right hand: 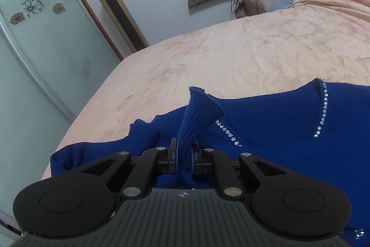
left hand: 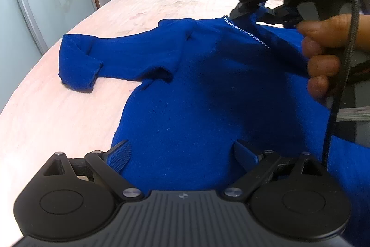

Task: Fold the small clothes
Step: 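Carry the held sleeve across the sweater body toward the other sleeve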

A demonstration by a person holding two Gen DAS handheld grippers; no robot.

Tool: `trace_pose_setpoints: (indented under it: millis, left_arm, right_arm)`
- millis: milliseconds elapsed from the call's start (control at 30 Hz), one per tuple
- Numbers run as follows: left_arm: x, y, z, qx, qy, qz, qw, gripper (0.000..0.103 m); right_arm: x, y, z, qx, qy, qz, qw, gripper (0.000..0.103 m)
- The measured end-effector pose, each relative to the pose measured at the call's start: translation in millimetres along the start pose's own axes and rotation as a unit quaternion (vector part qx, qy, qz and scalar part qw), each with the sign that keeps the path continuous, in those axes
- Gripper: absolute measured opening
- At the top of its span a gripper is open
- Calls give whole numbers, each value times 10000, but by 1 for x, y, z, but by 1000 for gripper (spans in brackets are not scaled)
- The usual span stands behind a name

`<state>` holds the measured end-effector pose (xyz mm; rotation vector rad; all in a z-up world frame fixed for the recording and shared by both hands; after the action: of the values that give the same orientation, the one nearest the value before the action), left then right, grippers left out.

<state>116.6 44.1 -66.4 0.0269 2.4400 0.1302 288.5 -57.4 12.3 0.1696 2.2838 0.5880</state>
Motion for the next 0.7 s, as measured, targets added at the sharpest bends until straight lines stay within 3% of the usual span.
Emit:
trace_pose_setpoints:
  millis: [300, 367, 433, 467, 700]
  left_arm:
    - [0, 3, 0, -40, 9, -3, 10000, 96]
    - [0, 4, -1, -43, 21, -15, 10000, 96]
    - [0, 6, -2, -48, 27, -31, 10000, 96]
    - [0, 7, -3, -44, 28, -43, 10000, 96]
    - [-1, 22, -7, 12, 73, -248, 9997, 96]
  right_arm:
    - [7, 12, 23, -138, 246, -135, 9995, 16]
    - [10, 12, 29, -186, 364, -187, 9990, 26]
    - [13, 9, 32, -216, 496, -145, 9984, 47]
    - [14, 8, 29, -295, 523, -96, 9981, 53]
    - [7, 2, 0, -423, 354, -215, 9982, 56]
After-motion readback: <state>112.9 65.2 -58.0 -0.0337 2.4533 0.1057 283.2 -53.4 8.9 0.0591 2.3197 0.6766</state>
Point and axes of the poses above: each gripper's, at about its wrist camera, not at the fingertips, and z roughly the way its jaws point, y to its left, x to its underside, the point moved 6 cm from there along z, roughly the way its jaws point, and after that the axes turned 1 degree about z, right-handed, at the moved point
